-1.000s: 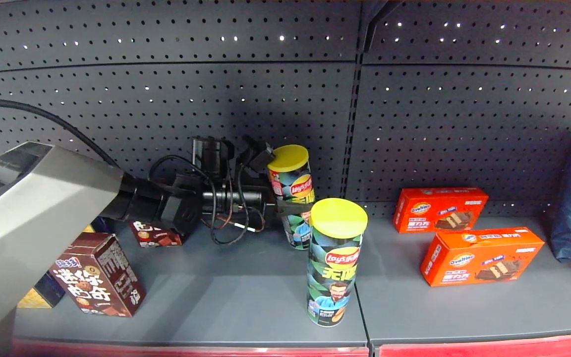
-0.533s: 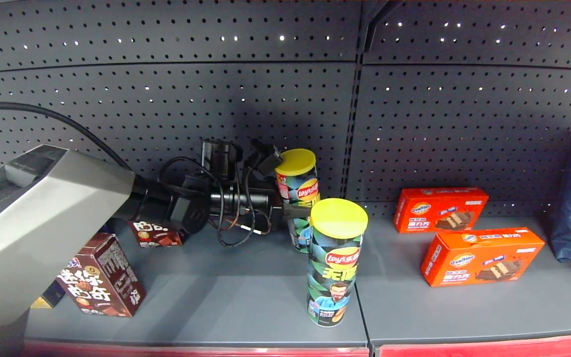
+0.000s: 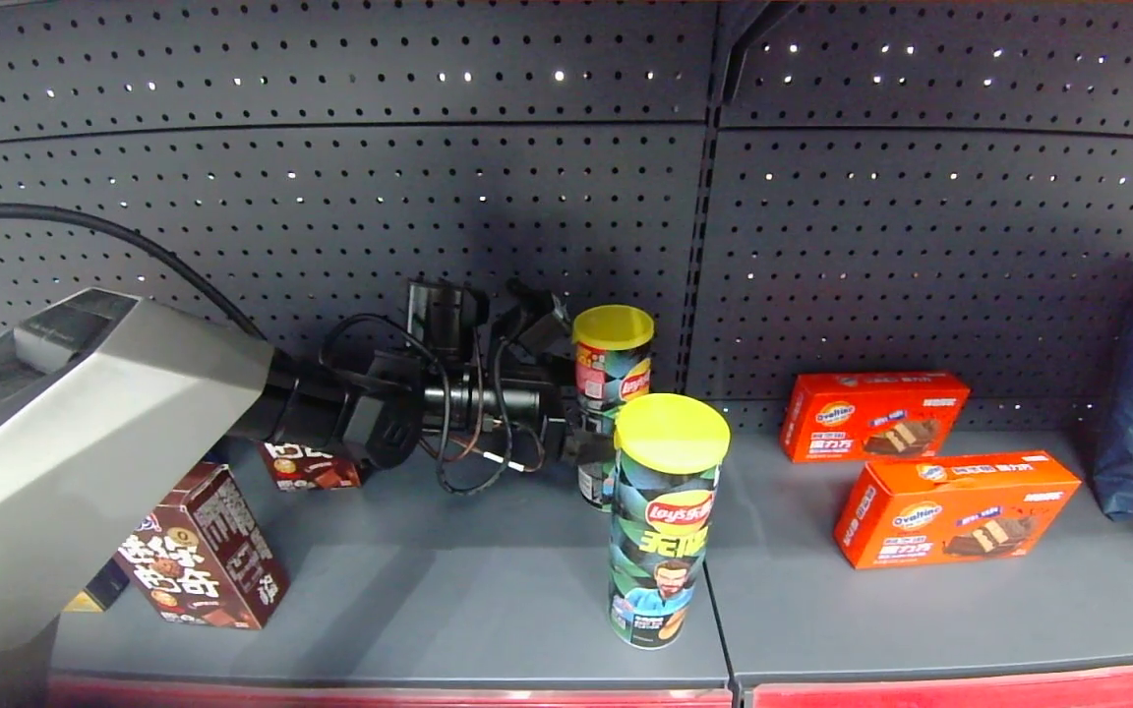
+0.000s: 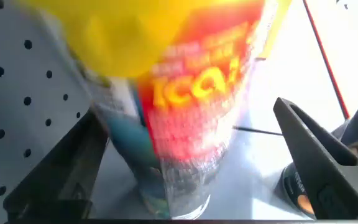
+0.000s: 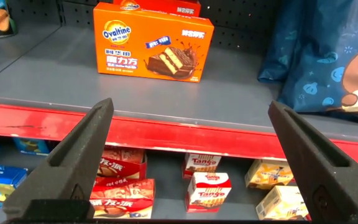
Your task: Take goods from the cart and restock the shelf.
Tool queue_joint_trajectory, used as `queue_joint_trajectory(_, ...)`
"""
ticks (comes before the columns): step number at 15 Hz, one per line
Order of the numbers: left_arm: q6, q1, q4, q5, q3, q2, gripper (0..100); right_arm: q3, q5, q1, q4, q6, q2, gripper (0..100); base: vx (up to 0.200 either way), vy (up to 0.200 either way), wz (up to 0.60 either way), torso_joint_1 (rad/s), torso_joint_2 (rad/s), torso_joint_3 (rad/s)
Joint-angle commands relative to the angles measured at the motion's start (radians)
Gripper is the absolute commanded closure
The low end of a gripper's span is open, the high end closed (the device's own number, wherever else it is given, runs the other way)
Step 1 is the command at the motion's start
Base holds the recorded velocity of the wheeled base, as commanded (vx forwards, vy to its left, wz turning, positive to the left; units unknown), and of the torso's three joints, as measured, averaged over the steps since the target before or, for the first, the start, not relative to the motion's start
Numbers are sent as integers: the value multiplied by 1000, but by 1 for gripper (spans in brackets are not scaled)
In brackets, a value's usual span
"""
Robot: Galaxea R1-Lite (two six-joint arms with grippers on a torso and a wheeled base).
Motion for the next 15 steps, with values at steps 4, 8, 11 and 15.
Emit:
queue_joint_trajectory(4,24,28,-48,40,161,-116,0,0,0,0,0,-1,2,0,0,0,0,0,0,0)
queue_joint_trajectory(8,25,77,-206,65,379,-186,0,0,1,0,0,-1,2,0,0,0,0,0,0,0)
queue_joint_trajectory(11,22,77,-299,200,466,-191,0,-1,1,1,3,1,2,0,0,0,0,0,0,0)
queue_joint_trajectory(15,14,41,-368,398,492,-188,0,-1,1,0,3,-1,2,0,0,0,0,0,0,0)
